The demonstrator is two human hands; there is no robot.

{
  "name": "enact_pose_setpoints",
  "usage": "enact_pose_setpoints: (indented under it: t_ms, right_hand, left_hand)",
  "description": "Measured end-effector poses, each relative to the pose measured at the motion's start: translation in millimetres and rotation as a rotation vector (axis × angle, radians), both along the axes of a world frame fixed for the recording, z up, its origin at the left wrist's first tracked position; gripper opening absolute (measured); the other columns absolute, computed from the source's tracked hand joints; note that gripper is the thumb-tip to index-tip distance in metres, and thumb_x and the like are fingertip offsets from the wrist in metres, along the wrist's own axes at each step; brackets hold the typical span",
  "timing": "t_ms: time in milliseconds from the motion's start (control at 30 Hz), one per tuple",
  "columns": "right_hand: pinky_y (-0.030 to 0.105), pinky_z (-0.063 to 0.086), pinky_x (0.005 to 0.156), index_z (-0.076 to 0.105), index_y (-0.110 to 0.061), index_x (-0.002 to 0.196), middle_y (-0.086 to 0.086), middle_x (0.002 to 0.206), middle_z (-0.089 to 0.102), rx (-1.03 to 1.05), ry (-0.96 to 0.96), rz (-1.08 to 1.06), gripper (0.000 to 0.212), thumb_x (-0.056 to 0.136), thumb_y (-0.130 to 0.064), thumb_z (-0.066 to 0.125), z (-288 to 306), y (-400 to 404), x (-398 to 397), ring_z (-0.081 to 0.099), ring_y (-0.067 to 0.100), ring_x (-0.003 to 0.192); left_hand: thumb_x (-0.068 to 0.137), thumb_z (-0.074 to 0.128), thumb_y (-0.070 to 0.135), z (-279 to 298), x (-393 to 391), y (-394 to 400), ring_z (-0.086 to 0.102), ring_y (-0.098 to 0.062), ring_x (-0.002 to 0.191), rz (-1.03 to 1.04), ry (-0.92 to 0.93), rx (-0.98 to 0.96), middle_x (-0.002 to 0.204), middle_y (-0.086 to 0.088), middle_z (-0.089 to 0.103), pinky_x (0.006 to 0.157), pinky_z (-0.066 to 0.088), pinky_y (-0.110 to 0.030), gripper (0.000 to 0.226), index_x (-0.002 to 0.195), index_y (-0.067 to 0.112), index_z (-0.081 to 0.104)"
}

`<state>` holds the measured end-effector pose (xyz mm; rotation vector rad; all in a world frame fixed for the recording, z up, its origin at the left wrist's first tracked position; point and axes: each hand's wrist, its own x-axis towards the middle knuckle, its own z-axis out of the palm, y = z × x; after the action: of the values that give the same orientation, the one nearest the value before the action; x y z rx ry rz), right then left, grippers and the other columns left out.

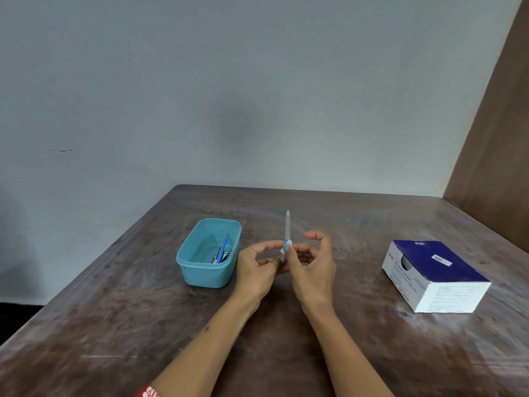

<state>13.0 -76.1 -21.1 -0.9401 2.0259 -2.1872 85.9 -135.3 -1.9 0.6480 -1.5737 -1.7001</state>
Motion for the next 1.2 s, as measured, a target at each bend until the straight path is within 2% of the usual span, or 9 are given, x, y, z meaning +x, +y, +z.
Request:
enact_pose_setpoints:
  t_ms: [167,300,400,500,633,800,933,1067,1200]
  right_hand:
    - [0.011,0.048,0.064,0.042,-0.028,0.097,-0.004,0.078,0.066,0.063,0.089,0.015,0.035,0.084,-0.004,0.064,-2.9,-0.6,-0.6,0.063,0.003,0.075]
    - [0.005,0.041,0.064,0.040,-0.029,0.094,-0.002,0.077,0.062,0.114,0.198,0.034,0.038,0.082,-0.001,0.063,-1.1,1.0,1.8,0.059,0.000,0.074]
    - [0.004,0.040,0.063,0.039,-0.027,0.095,-0.004,0.076,0.061,0.148,0.232,0.053,0.039,0.079,-0.001,0.064,-1.3,1.8,3.0,0.059,0.000,0.072]
    - [0.006,0.043,0.062,0.040,-0.024,0.097,-0.005,0.073,0.061,0.184,0.213,0.094,0.037,0.079,-0.004,0.067,-3.2,2.5,1.8,0.059,0.001,0.069]
    - [0.006,0.044,0.065,0.043,-0.023,0.097,-0.009,0.074,0.061,0.156,0.242,0.063,0.037,0.078,-0.004,0.069,-2.5,1.9,2.0,0.059,-0.001,0.077]
    - [0.010,0.049,0.066,0.062,-0.019,0.091,-0.013,0.076,0.067,0.105,0.203,0.011,0.017,0.079,-0.013,0.073,-4.1,-0.1,0.7,0.064,-0.001,0.076]
    - [0.005,0.044,0.064,0.072,-0.020,0.088,-0.016,0.075,0.066,0.183,0.216,0.010,0.006,0.083,-0.020,0.070,-5.6,-1.9,-0.7,0.063,-0.001,0.074]
    - [0.012,0.046,0.070,0.070,-0.021,0.097,-0.009,0.088,0.069,0.176,0.259,-0.027,0.012,0.086,-0.018,0.067,-7.6,-4.3,-1.0,0.061,0.005,0.082]
    - [0.009,0.045,0.068,0.069,-0.022,0.096,-0.009,0.087,0.068,0.273,0.241,0.066,0.011,0.087,-0.018,0.065,-8.3,-4.4,-0.4,0.060,0.002,0.080]
  left_hand:
    - [0.081,0.065,-0.002,-2.4,-2.4,-4.0,0.069,-0.006,0.076,0.079,0.002,-0.059,0.117,-0.001,0.059,0.061,0.056,-0.021,0.020,0.090,0.016,0.070]
    - [0.083,0.066,0.008,-4.2,-3.3,-8.1,0.065,-0.007,0.089,0.112,0.024,-0.159,0.117,-0.001,0.059,0.084,0.056,-0.040,0.021,0.082,0.029,0.069]
    - [0.082,0.066,0.004,-5.1,-3.5,-12.4,0.059,-0.015,0.107,0.140,0.000,-0.224,0.116,0.000,0.059,0.091,0.052,-0.041,0.028,0.079,0.032,0.069]
    - [0.083,0.065,0.005,-5.3,-4.4,-13.9,0.058,-0.015,0.108,0.140,0.019,-0.197,0.119,0.000,0.056,0.090,0.052,-0.034,0.022,0.082,0.026,0.069]
    - [0.084,0.063,0.006,-3.1,-4.9,-11.9,0.060,-0.007,0.093,0.108,0.092,-0.054,0.122,-0.002,0.055,0.078,0.055,-0.021,0.016,0.083,0.021,0.069]
    - [0.082,0.065,0.008,-3.8,-7.2,-13.2,0.062,-0.023,0.105,0.087,0.154,0.118,0.124,-0.012,0.058,0.087,0.053,-0.040,0.019,0.076,0.024,0.071]
    - [0.083,0.065,0.009,-4.0,-7.3,-15.1,0.061,-0.025,0.108,0.090,0.169,0.150,0.124,-0.013,0.059,0.087,0.053,-0.039,0.017,0.078,0.024,0.071]
    - [0.083,0.065,0.007,-2.8,-8.0,-12.5,0.060,-0.024,0.110,0.094,0.158,0.142,0.124,-0.012,0.058,0.091,0.052,-0.043,0.015,0.080,0.021,0.070]
    - [0.084,0.063,0.006,-3.1,-7.5,-15.5,0.061,-0.022,0.106,0.111,0.174,0.147,0.124,-0.013,0.058,0.081,0.054,-0.033,0.020,0.076,0.023,0.071]
